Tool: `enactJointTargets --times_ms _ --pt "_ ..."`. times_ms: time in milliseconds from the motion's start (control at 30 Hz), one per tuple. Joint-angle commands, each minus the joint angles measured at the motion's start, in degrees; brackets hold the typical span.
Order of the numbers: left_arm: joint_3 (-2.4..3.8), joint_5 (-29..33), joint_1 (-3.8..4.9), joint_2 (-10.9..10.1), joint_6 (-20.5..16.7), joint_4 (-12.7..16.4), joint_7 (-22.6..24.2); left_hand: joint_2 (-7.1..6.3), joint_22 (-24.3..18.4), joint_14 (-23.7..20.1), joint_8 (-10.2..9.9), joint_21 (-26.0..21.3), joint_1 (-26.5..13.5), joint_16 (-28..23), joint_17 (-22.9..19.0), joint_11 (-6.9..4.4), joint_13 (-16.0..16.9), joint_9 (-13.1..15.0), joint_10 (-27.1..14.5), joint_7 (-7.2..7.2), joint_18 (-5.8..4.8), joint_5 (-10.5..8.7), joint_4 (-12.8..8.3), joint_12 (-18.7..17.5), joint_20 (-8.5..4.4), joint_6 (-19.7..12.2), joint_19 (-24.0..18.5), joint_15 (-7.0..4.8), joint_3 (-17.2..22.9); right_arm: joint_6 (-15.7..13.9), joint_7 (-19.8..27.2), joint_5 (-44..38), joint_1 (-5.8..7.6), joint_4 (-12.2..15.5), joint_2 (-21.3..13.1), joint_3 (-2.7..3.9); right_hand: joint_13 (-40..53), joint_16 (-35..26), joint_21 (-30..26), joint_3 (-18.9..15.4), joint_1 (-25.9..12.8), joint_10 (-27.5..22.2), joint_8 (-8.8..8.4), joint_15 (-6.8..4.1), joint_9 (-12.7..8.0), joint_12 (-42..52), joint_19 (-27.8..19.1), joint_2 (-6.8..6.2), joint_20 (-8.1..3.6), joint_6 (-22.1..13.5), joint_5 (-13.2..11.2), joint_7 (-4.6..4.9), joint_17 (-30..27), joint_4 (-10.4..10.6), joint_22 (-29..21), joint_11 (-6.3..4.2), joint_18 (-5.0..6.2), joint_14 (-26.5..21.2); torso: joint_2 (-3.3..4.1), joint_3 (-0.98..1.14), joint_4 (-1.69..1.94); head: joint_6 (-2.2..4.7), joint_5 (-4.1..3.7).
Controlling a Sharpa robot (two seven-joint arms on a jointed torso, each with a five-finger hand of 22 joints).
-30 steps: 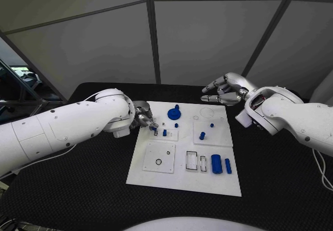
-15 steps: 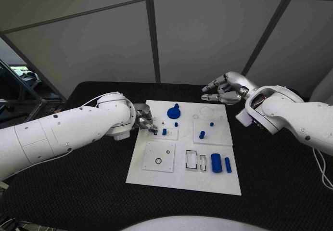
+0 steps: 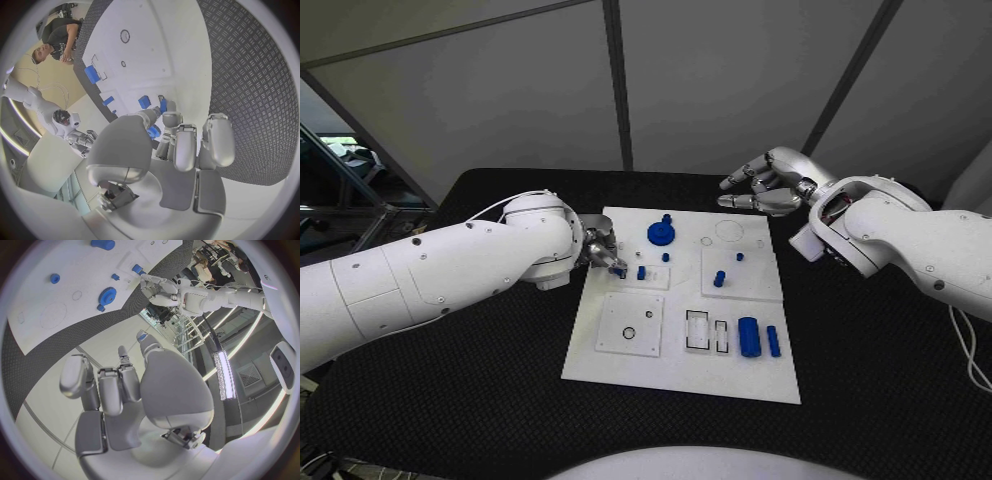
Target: Assemble the parts on the task board
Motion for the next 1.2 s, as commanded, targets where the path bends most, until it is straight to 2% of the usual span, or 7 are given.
enactJointTargets --times_ms 33,500,1200 --pt "-0.16 -0.83 -0.08 0.09 1.14 0.18 -0.51 0.09 2.78 3.45 0.27 0.21 -0.53 0.36 8.93 0.05 0.05 -0.05 0.33 -0.3 0.25 0.27 -5.34 0.26 -0.07 -0.01 0.22 -0.37 5.6 0.4 0.29 -0.06 0.1 -0.03 -0.03 0.03 4.85 -0.21 -0.33 0.02 -0.17 -0.31 -0.36 -0.11 0.01 -0.27 -0.45 0.21 -0.07 -0.25 -0.26 -0.02 7.98 0.42 -0.06 0.07 0.88 4.3 -0.01 0.01 0.03 -0.01 -0.07" --pt "-0.18 -0.84 -0.09 0.28 -1.01 0.33 -0.53 -0.17 3.39 3.71 0.74 0.75 -1.12 0.94 9.43 -0.05 0.42 0.13 0.87 -0.41 0.08 0.23 -5.58 0.65 -0.15 0.06 0.7 -0.47 6.68 0.55 0.3 -0.06 0.1 -0.19 0.08 0.02 4.93 -0.19 -0.32 0.0 -0.15 -0.24 -0.34 -0.11 0.02 -0.18 -0.42 0.28 -0.07 -0.23 -0.24 -0.03 8.02 0.46 -0.02 0.06 0.87 4.31 0.04 -0.01 0.04 0.07 -0.15" --pt "-0.34 -0.84 -0.09 1.12 0.49 -0.32 -0.62 -0.23 3.45 3.72 0.81 0.8 -1.25 0.93 9.42 -0.07 0.38 0.15 0.91 -0.42 0.07 0.2 -5.64 0.64 -0.17 0.04 0.75 -0.5 6.9 0.72 0.24 -0.06 0.1 -0.25 0.12 0.02 4.93 -0.19 -0.32 0.0 -0.15 -0.24 -0.34 -0.11 0.02 -0.18 -0.42 0.28 -0.07 -0.23 -0.24 -0.03 8.02 0.46 -0.02 0.06 0.87 4.31 0.0 0.02 0.06 -0.21 -0.12"
